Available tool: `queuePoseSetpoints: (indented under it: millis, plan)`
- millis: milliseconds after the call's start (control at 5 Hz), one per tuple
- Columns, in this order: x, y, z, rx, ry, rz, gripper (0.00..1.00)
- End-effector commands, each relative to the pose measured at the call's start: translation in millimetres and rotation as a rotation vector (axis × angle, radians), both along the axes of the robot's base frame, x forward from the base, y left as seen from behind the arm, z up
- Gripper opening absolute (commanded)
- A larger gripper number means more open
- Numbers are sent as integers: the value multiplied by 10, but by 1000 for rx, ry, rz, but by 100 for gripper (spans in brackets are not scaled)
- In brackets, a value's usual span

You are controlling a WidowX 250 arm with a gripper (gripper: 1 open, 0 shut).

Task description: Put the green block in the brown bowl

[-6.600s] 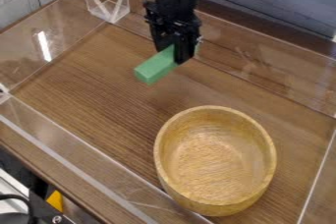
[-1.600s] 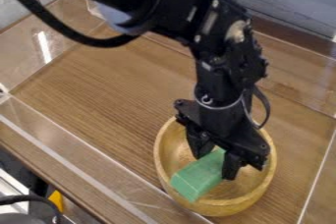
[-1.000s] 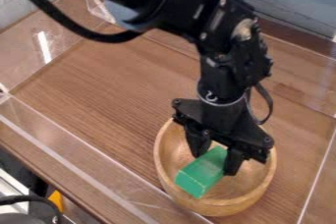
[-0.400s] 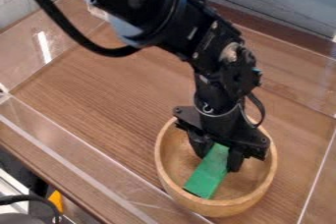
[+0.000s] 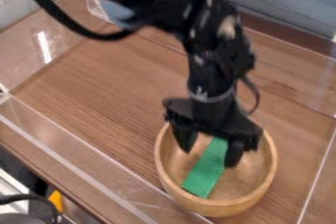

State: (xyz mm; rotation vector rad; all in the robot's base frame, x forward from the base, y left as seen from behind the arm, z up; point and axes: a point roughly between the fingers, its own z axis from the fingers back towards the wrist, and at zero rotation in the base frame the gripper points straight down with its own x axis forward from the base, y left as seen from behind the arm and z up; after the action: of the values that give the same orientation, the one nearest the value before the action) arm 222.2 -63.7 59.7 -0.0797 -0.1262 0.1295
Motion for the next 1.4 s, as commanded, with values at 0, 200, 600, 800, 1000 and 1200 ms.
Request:
queuePoseSetpoints:
  millis: [0,200,600,800,1000,1200]
  plan:
    - [184,91,411,-23,-66,33,100]
    - [258,183,459,-29,-80,84,100]
    - [297,227,227,-12,-79,153,100]
    - [273,242,72,-6,-77,167,100]
    - [228,304,16,-4,-73,197,100]
    - [170,326,-15,-4,-67,222,100]
